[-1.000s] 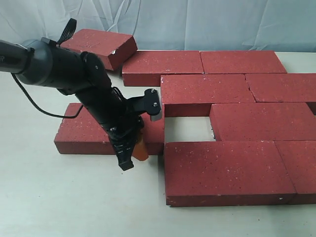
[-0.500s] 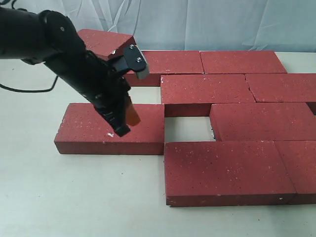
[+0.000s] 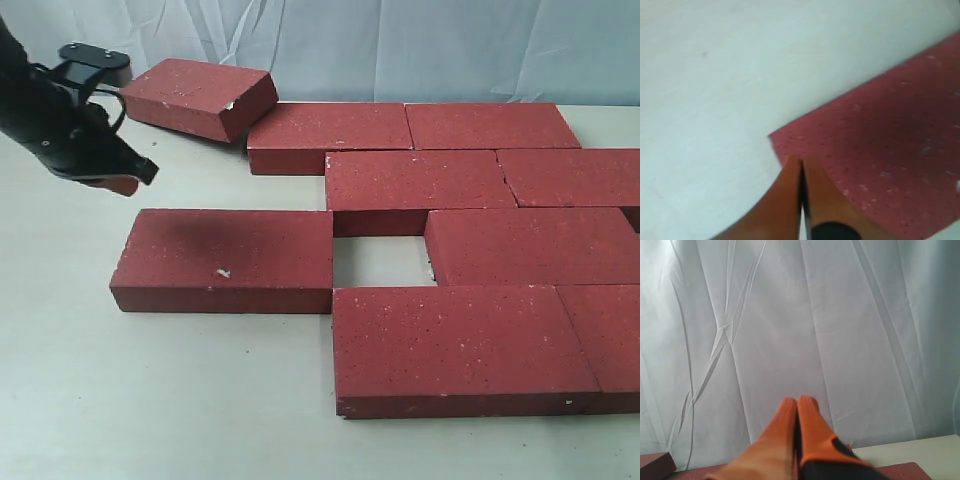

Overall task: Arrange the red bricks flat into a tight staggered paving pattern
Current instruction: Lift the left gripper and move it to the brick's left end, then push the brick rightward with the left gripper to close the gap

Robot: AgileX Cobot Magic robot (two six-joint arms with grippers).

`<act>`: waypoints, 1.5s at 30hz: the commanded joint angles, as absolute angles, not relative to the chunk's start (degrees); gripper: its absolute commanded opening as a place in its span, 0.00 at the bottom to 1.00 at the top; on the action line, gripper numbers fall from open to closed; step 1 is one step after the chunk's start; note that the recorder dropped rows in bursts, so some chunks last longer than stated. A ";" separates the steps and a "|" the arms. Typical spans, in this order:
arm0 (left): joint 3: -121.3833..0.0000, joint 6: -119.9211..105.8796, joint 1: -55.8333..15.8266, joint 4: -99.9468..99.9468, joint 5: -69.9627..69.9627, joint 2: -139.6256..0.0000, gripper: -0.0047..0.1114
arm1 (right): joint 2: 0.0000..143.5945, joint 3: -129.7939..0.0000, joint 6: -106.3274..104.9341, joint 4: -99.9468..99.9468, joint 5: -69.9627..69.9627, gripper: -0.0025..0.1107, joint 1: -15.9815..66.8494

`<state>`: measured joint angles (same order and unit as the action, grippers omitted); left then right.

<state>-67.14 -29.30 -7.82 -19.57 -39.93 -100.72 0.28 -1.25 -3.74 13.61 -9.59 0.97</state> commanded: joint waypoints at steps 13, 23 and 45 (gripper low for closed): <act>-58.72 -20.54 -2.95 -19.69 -29.88 -104.78 0.04 | 0.00 -1.75 -3.80 13.59 -9.32 0.02 0.74; -58.64 -20.80 -3.05 -23.49 -30.80 -109.34 0.04 | 0.00 -1.75 -3.80 13.59 -9.32 0.02 0.74; -58.64 -21.63 -14.34 -27.43 -30.14 -109.67 0.04 | 0.00 -1.75 -3.80 13.59 -9.32 0.02 0.74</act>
